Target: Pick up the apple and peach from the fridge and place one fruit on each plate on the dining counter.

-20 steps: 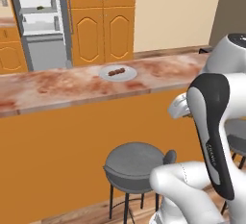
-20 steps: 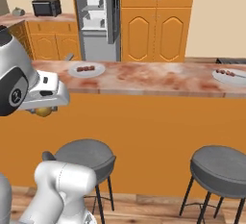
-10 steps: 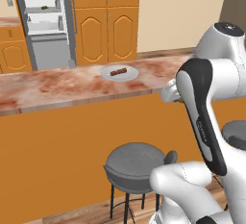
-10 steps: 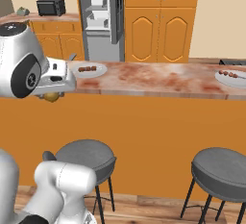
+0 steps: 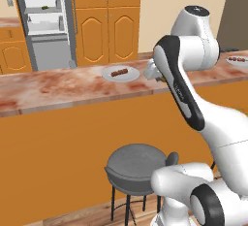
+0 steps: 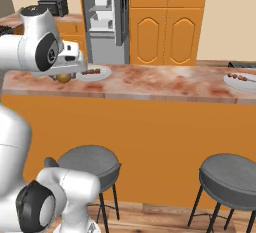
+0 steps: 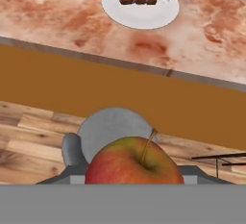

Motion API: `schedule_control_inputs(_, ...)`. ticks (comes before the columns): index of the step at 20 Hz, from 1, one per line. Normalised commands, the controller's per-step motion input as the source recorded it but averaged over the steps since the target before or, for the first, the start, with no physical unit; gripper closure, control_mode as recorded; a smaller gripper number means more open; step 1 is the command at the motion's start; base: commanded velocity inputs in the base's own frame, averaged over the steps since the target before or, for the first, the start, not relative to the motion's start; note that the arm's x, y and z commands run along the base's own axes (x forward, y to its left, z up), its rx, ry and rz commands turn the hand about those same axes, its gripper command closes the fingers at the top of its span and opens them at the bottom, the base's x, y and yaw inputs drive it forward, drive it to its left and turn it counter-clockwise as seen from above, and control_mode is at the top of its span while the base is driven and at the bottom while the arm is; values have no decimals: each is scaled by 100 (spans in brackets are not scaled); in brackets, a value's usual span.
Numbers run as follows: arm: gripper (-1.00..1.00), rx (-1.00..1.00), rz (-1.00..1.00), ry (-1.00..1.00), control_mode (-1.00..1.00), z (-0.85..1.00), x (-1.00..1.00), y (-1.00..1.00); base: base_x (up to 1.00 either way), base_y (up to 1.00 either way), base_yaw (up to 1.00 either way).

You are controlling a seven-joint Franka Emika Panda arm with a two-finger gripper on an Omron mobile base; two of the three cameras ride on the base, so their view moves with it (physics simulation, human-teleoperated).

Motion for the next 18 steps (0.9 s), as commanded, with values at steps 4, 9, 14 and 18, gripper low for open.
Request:
schedule_control_inputs(4, 100, 2, 0, 9, -100, -6, 95, 5, 0, 0, 0)
schedule_control_inputs(9, 100, 1, 0, 7, -100, -15, 86, 4, 0, 0, 0)
schedule_control_inputs(14, 100, 0, 0, 10, -100, -24, 69, 16, 0, 0, 0)
schedule_control_inputs(18, 100, 0, 1, 13, -100, -26, 55, 10, 0, 0, 0)
